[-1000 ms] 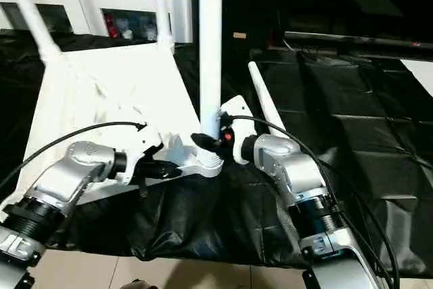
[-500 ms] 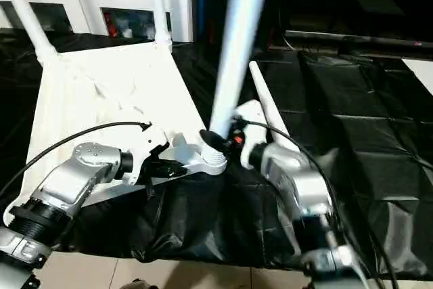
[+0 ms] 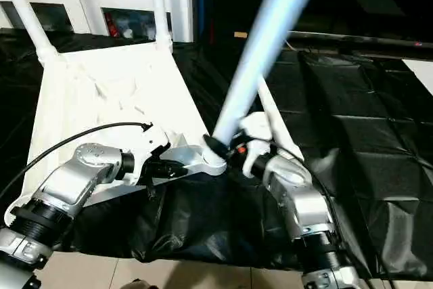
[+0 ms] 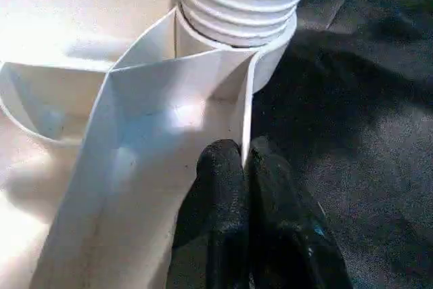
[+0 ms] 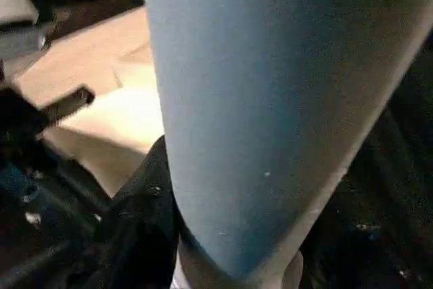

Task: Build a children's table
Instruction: Insert table leg to table base

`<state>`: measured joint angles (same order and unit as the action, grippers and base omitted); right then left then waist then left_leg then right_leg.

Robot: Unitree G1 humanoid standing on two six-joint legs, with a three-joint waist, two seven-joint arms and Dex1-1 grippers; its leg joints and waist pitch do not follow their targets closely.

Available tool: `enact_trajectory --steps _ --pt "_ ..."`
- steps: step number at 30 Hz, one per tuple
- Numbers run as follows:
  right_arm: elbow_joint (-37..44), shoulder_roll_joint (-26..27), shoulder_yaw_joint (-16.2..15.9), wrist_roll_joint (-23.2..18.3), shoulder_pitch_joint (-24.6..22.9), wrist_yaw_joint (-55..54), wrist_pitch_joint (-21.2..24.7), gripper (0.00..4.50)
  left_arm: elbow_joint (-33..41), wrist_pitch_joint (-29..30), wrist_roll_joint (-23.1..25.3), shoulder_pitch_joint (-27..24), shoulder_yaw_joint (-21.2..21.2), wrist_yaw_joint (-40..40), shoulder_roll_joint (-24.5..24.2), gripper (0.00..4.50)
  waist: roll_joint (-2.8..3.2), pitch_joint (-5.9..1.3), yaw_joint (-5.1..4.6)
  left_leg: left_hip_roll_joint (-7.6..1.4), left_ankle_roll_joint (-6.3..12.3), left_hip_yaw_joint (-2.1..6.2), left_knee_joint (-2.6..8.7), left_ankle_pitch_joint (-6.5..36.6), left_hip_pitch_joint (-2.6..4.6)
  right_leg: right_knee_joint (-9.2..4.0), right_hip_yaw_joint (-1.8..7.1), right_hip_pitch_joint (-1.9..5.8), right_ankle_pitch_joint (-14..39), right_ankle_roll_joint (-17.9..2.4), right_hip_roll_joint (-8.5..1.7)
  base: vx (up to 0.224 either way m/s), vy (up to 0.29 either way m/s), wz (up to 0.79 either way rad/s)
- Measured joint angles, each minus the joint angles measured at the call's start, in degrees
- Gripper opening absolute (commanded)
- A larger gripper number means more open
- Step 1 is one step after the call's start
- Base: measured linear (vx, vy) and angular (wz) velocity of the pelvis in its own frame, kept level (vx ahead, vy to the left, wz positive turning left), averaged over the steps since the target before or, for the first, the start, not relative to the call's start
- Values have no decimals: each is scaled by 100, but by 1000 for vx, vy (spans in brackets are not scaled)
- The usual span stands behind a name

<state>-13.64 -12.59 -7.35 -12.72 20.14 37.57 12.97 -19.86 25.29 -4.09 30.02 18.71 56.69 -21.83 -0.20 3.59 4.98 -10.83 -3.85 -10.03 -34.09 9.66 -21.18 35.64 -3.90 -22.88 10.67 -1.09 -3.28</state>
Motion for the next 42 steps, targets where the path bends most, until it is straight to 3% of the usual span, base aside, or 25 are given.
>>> enact_trajectory --steps 6,17,21,32,42 --pt "-77 -109 -251 216 266 82 170 189 -1 -46 59 0 18 0 -37 0 -12 -6 -32 -1 0 0 0 0 4 0 -1 0 0 0 0 0 0 0" --pt "-892 -136 -314 133 814 800 162 189 46 -71 98 0 54 218 -242 0 -71 -25 -152 -2 0 1 1 0 8 0 -3 1 -1 -1 0 0 0 0" --pt "-1156 -179 -365 128 981 1276 -14 189 218 -86 121 -20 121 387 -440 0 -120 4 -158 -2 0 2 15 0 10 -3 -5 1 0 0 0 0 0 0" --pt "-1303 -335 -612 151 1107 1973 -446 189 743 -22 117 -247 131 597 -768 0 -166 32 -155 4 0 0 76 0 11 -60 -8 4 0 -1 2 0 0 0" --pt "-1385 -133 -564 167 1153 1724 -517 189 1043 314 125 -327 17 468 -852 0 -197 110 -216 11 -2 -1 119 0 33 -71 -7 1 2 -1 3 0 0 0"
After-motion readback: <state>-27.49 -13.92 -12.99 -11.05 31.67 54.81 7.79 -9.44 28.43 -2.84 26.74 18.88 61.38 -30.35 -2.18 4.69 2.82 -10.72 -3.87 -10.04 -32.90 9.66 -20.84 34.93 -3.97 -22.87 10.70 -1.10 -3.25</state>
